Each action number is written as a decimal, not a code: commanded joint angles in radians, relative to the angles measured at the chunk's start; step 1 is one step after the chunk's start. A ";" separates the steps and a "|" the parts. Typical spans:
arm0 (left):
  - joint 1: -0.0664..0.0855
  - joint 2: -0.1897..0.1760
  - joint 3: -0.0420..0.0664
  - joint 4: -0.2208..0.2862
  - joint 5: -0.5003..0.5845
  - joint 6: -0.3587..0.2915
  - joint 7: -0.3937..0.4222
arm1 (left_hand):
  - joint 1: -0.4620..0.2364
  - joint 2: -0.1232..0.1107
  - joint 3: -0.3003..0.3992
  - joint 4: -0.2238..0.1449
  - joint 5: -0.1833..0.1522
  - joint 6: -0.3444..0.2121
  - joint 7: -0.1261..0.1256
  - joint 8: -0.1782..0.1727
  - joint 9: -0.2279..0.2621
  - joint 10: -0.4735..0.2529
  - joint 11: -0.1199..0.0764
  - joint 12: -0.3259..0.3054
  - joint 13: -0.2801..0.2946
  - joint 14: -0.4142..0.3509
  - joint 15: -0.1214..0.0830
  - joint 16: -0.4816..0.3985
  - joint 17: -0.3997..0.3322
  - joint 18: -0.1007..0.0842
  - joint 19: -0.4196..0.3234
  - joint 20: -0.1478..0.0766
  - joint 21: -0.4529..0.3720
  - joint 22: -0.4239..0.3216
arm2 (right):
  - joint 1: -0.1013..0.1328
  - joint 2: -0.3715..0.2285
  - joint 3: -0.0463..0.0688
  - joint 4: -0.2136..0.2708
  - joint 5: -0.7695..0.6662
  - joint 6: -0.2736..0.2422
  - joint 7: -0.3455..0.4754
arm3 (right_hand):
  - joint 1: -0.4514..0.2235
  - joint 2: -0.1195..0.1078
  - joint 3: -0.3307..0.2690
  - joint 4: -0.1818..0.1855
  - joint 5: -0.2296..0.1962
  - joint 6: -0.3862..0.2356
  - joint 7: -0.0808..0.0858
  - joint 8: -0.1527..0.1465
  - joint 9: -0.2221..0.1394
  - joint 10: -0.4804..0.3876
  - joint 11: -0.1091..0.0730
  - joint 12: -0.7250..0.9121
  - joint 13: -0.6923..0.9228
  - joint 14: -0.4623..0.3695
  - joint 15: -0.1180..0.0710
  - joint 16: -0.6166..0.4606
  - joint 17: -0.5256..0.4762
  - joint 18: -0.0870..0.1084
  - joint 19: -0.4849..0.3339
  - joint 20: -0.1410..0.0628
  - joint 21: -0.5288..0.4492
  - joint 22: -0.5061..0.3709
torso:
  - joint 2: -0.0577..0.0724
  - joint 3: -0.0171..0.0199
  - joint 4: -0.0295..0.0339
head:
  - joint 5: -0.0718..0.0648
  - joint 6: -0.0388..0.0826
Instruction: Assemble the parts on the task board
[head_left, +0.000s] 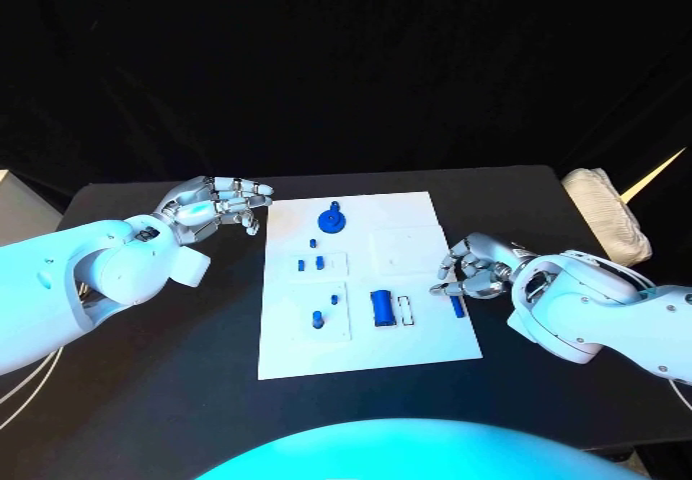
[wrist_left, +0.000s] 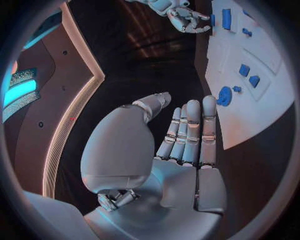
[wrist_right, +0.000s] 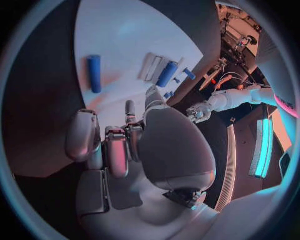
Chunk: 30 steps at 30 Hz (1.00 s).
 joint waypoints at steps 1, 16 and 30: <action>-0.001 -0.001 0.001 0.008 -0.001 0.016 0.025 | -0.016 -0.013 -0.015 0.009 0.000 -0.006 0.020 0.007 0.000 -0.005 0.000 0.009 -0.002 -0.004 0.006 0.006 0.000 0.014 -0.001 0.006 -0.008 -0.003 | 0.002 -0.031 -0.001 -0.002 0.000 -0.024 0.013 | -0.004 -0.015 0.006 0.000 0.004 -0.007 0.003 -0.009 -0.002 0.036 0.009 0.001 0.153 0.088 0.011 -0.002 0.191 -0.008 -0.002 0.009 -0.009 0.066 | 0.001 0.0010 -0.0017 | -0.005 0.002; -0.004 -0.012 0.001 0.019 0.000 0.015 0.040 | -0.053 -0.037 -0.114 0.065 -0.007 -0.016 0.016 0.027 0.001 -0.016 -0.003 0.036 0.000 -0.004 0.007 0.014 0.002 0.015 0.006 0.008 -0.033 -0.021 | -0.034 -0.097 -0.009 0.013 -0.104 0.012 -0.040 | -0.035 -0.038 0.017 0.003 -0.002 0.011 0.002 -0.013 -0.004 0.033 0.009 -0.004 0.151 0.087 0.014 -0.004 0.187 -0.006 -0.002 0.016 -0.012 0.068 | 0.001 0.0049 -0.0049 | -0.028 0.003; -0.007 -0.013 0.001 0.016 0.001 0.016 0.035 | -0.045 -0.031 -0.117 0.067 -0.007 -0.017 0.016 0.029 0.001 -0.018 -0.003 0.039 0.000 -0.005 0.006 0.014 0.002 0.015 0.008 0.008 -0.035 -0.022 | -0.070 -0.042 -0.010 -0.011 -0.126 0.035 -0.070 | -0.053 -0.034 0.041 0.001 0.002 0.044 -0.008 -0.008 -0.003 0.036 0.001 0.002 0.155 0.088 0.007 -0.003 0.190 -0.006 0.001 0.013 -0.006 0.073 | 0.003 0.0042 -0.0022 | -0.028 0.000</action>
